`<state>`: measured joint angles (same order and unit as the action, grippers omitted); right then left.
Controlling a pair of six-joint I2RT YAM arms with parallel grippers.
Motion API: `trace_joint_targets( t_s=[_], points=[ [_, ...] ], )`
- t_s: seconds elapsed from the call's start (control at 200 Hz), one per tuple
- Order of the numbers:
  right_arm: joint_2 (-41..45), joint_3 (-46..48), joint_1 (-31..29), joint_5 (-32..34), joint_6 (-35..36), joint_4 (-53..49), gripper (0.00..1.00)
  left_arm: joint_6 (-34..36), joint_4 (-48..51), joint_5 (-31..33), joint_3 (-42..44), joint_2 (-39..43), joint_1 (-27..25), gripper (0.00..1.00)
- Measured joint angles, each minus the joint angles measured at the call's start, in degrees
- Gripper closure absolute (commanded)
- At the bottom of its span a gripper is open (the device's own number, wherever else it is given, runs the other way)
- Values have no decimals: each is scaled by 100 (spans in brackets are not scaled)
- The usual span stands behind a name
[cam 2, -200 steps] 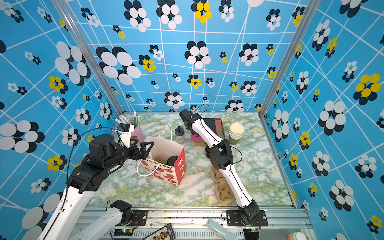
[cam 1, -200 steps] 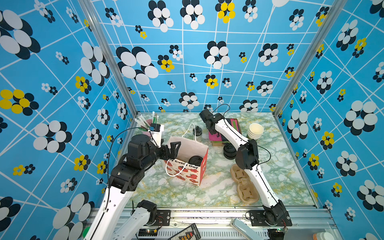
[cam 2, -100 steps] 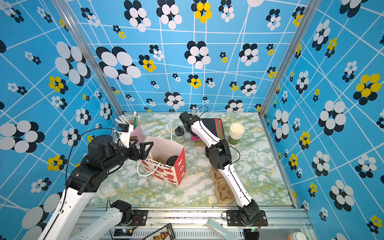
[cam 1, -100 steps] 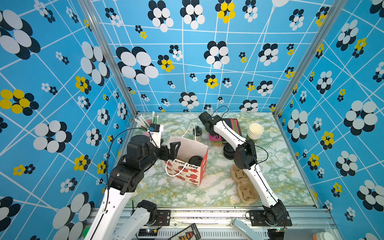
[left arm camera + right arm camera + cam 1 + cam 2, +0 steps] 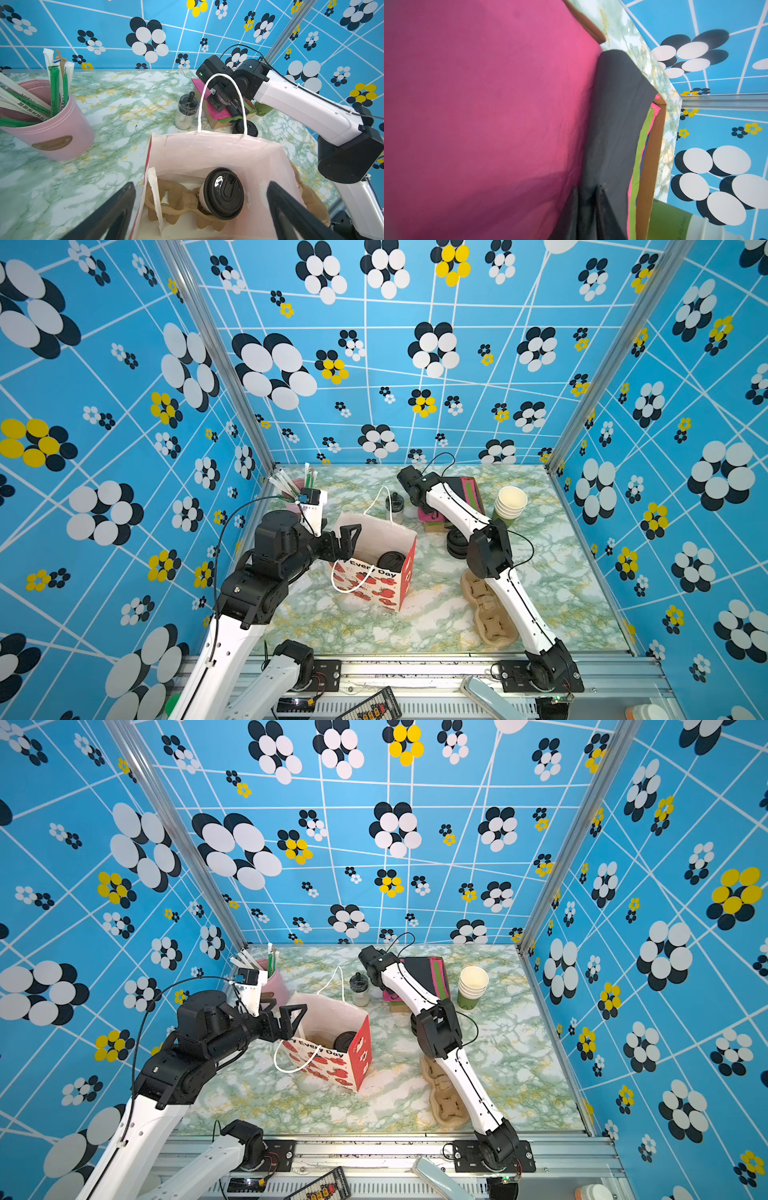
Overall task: Pack the takeout coffee
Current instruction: 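Pull the held dark napkins toward the robot with the right gripper, then lift the dark napkins up off the box with the right gripper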
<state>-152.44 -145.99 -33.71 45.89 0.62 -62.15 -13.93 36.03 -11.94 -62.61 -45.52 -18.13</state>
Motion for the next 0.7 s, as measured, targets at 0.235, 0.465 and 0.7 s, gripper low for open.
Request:
trace_joint_targets(
  t_s=[0.235,0.465,0.7],
  points=[
    [0,0,37,52,17,-2,98,0,0,0,0,0,0,0],
    [13,0,122,55,22,-4,100,0,2,0,0,0,0,0],
    [498,0,210,4,22,-4,100,0,2,0,0,0,0,0]
  ],
)
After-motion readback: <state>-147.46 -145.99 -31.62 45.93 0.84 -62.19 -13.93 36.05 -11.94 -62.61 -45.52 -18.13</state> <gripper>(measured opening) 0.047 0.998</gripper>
